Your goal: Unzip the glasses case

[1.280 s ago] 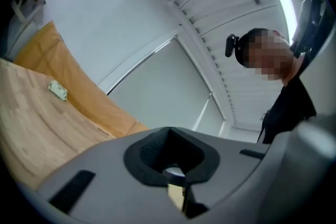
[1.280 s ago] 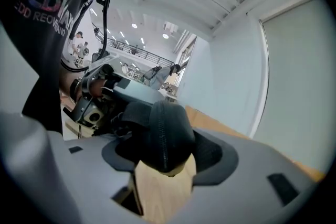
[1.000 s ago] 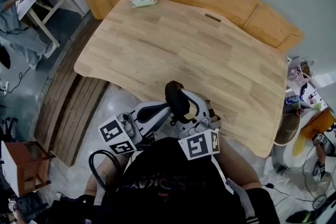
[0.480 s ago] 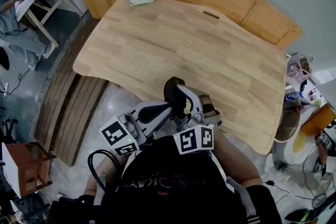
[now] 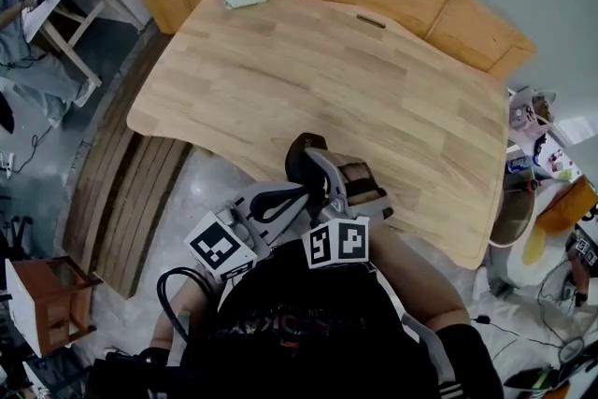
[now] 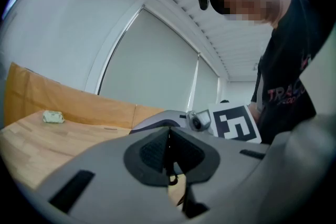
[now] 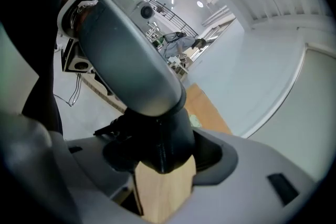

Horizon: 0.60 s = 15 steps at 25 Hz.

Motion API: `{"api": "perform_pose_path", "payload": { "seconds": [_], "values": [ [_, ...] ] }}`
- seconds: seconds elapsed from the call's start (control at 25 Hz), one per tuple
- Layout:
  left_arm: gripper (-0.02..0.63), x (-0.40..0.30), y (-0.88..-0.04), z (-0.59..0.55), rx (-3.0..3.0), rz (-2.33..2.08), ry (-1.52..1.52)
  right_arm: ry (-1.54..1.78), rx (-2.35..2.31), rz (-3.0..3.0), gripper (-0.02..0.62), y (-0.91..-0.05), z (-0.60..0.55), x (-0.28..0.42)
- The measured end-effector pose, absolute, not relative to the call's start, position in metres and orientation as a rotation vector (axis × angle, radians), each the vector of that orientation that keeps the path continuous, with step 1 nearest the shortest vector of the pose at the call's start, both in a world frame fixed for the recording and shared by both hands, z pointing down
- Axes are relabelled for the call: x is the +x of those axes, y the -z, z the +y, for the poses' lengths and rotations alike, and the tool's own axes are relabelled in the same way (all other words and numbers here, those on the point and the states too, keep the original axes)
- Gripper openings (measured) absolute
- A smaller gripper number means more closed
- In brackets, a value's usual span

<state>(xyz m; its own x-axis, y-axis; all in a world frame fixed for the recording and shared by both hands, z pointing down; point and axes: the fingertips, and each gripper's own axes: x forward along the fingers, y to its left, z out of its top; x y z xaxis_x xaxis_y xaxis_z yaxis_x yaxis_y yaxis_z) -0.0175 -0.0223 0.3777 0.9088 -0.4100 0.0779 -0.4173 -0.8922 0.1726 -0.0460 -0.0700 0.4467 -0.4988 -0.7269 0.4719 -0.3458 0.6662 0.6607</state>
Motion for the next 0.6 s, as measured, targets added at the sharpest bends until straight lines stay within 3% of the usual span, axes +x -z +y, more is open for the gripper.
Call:
{"api": "perform_pose_path", "payload": {
  "seconds": [0.36, 0.6],
  "values": [
    [0.014, -0.009, -0.387, -0.016, 3.048, -0.636, -0.267, 0.632, 0.79, -2.1, 0.27, -0.459, -0.067, -0.052],
    [0.014, -0.009, -0.388, -0.019, 3.0, -0.658, -0.211, 0.595, 0.814, -2.121, 0.27, -0.46, -0.067, -0.049]
  ]
}}
